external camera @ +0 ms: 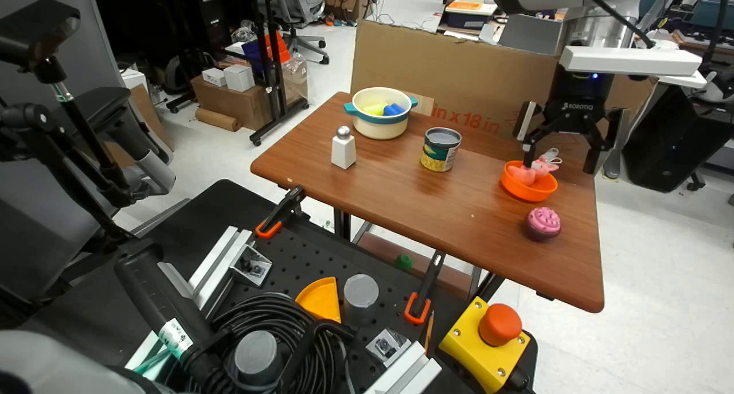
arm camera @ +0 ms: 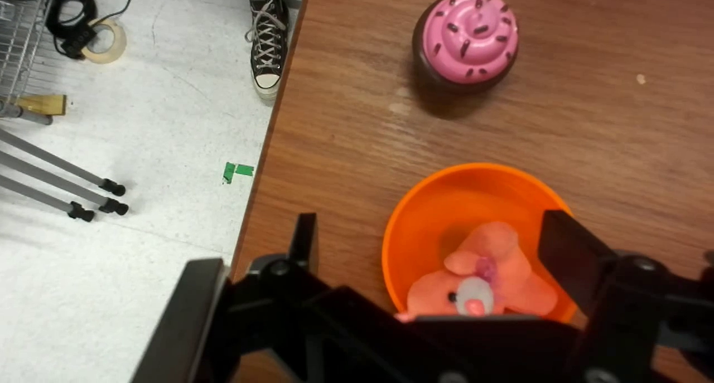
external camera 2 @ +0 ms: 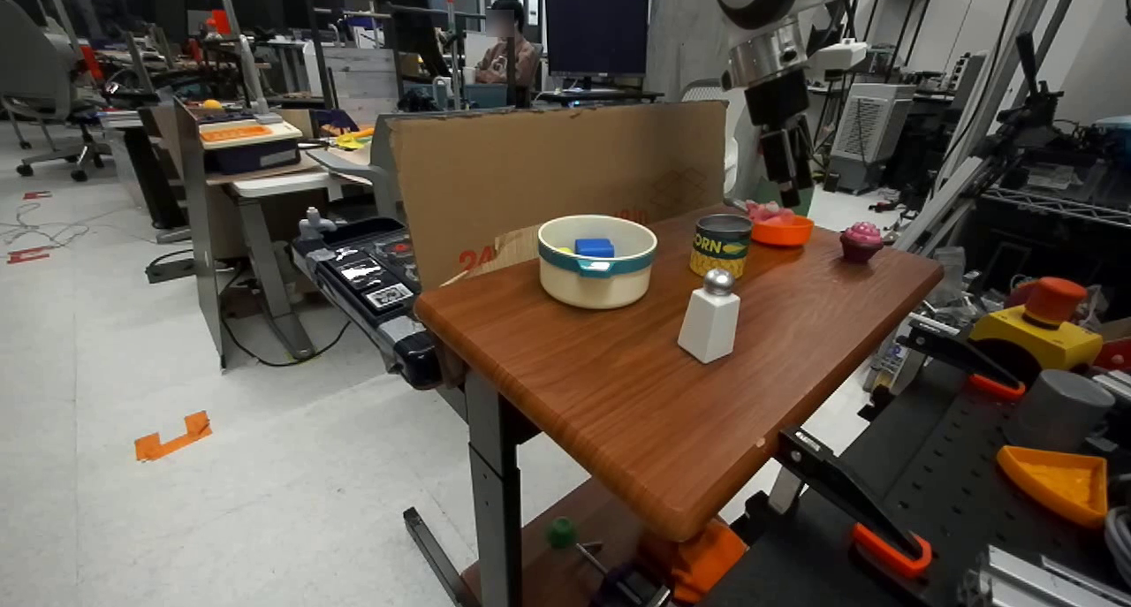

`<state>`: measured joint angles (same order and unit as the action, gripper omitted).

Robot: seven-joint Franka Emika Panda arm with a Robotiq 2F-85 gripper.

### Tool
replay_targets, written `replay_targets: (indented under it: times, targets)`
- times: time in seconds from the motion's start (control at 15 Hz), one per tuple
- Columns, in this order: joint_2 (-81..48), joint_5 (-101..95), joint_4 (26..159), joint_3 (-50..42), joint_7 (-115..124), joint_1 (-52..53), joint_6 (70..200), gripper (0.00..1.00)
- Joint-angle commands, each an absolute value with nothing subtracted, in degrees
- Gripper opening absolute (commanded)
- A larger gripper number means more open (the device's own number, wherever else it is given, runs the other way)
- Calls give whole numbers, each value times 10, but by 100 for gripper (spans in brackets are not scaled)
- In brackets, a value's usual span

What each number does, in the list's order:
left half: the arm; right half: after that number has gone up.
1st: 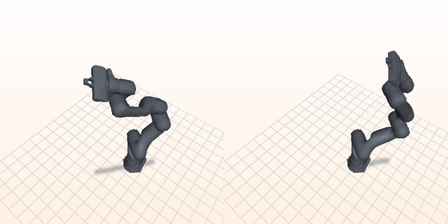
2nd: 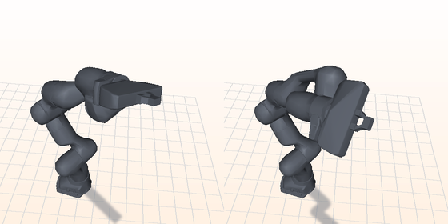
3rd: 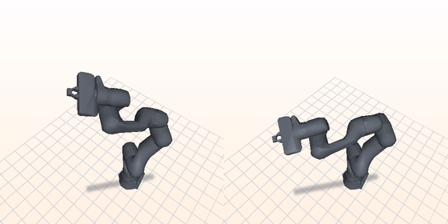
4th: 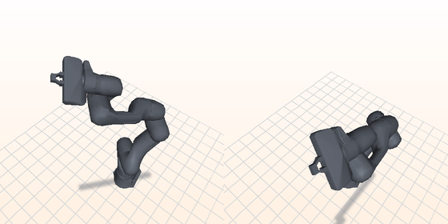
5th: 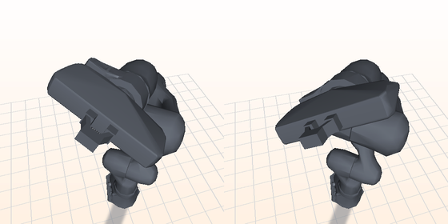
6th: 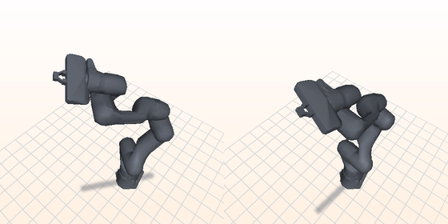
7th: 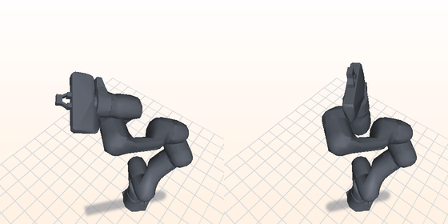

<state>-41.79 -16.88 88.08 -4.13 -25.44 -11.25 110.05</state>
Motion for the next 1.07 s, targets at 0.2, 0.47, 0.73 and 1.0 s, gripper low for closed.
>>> replay_targets:
  times: [0.2,0.47,0.73,1.0]
  targets:
    - [-414,-180,874,-37,-286,-106,1098,100]
    - [-423,-178,856,-37,-295,-104,1085,100]
    - [-429,-179,847,-36,-305,-101,1079,100]
    - [-433,-179,844,-36,-310,-100,1086,100]
